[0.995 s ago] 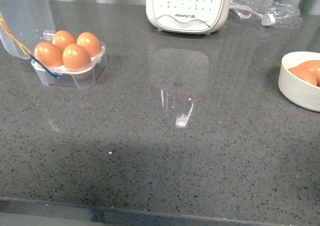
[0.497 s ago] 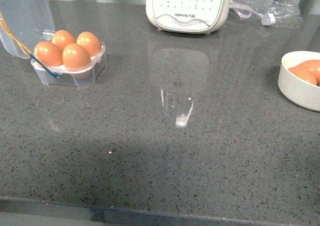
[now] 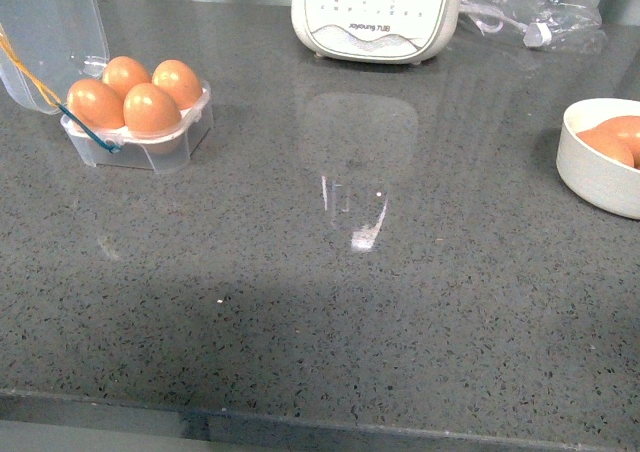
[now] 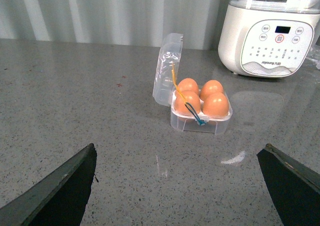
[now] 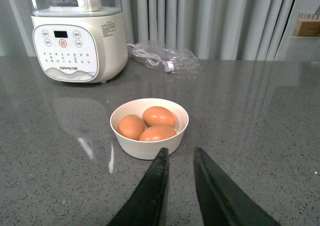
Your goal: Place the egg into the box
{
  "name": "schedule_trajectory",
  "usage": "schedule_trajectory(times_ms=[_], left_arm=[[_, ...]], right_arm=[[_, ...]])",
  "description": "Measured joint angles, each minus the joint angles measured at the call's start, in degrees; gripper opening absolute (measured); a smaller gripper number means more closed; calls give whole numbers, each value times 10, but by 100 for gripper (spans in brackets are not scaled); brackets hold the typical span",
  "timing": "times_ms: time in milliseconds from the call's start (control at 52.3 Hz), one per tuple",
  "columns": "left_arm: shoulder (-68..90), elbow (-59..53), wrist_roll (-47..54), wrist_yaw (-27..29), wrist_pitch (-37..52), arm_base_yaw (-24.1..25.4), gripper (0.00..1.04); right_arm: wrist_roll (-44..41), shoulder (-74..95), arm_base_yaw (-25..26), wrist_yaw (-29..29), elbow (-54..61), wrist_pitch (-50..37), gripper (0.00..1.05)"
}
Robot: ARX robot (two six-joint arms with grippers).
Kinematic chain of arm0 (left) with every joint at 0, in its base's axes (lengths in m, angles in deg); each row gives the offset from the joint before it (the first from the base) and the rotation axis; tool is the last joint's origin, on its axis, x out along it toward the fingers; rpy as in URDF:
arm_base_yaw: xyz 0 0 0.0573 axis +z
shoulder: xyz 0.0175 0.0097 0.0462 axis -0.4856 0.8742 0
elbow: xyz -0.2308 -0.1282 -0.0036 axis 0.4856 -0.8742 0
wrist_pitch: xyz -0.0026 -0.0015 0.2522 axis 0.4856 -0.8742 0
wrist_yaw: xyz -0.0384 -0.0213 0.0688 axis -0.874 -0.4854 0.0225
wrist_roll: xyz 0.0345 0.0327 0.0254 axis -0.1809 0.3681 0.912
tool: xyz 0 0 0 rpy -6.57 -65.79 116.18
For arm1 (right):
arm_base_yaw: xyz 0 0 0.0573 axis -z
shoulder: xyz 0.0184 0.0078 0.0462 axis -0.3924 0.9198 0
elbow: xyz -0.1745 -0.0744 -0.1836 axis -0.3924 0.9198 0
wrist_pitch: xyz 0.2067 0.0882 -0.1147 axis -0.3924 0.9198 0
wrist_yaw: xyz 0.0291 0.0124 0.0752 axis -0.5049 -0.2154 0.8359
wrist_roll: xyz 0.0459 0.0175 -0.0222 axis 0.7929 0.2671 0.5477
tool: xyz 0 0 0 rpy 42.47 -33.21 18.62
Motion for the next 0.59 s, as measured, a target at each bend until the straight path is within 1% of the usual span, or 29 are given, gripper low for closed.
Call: schedule_trajectory(times_ms=[57, 115, 172, 306, 325, 344, 363, 383, 402, 440, 497, 536, 593], left_arm=[[0, 0, 0, 0, 0, 0, 98], [0, 0, 0, 0, 0, 0, 98], [0, 0, 0, 0, 0, 0, 98], [4, 2, 0, 1, -5, 0, 98], [20, 12, -3, 5, -26, 0, 98], [41, 30, -4, 11, -84, 2, 98], [56, 40, -4, 11, -111, 2, 98], [89, 64, -4, 12, -162, 4, 98], [107, 75, -4, 12, -186, 5, 98], [169, 116, -3, 13, -269, 13, 98], [207, 142, 0, 13, -326, 24, 98], [218, 153, 1, 10, -351, 32, 98], [224, 176, 5, -9, -367, 53, 98]], right_arm=[[0, 0, 0, 0, 0, 0, 30], [0, 0, 0, 0, 0, 0, 37], [0, 0, 0, 0, 0, 0, 49], [0, 0, 0, 0, 0, 0, 69], [0, 0, 0, 0, 0, 0, 72], [0, 0, 0, 0, 0, 0, 74], [0, 0, 0, 0, 0, 0, 78], [0, 0, 0, 0, 0, 0, 79], [0, 0, 0, 0, 0, 0, 83], [0, 0, 0, 1, 0, 0, 88], [0, 0, 0, 0, 0, 0, 97], [1, 0, 0, 0, 0, 0, 99], [0, 0, 0, -1, 0, 0, 97]])
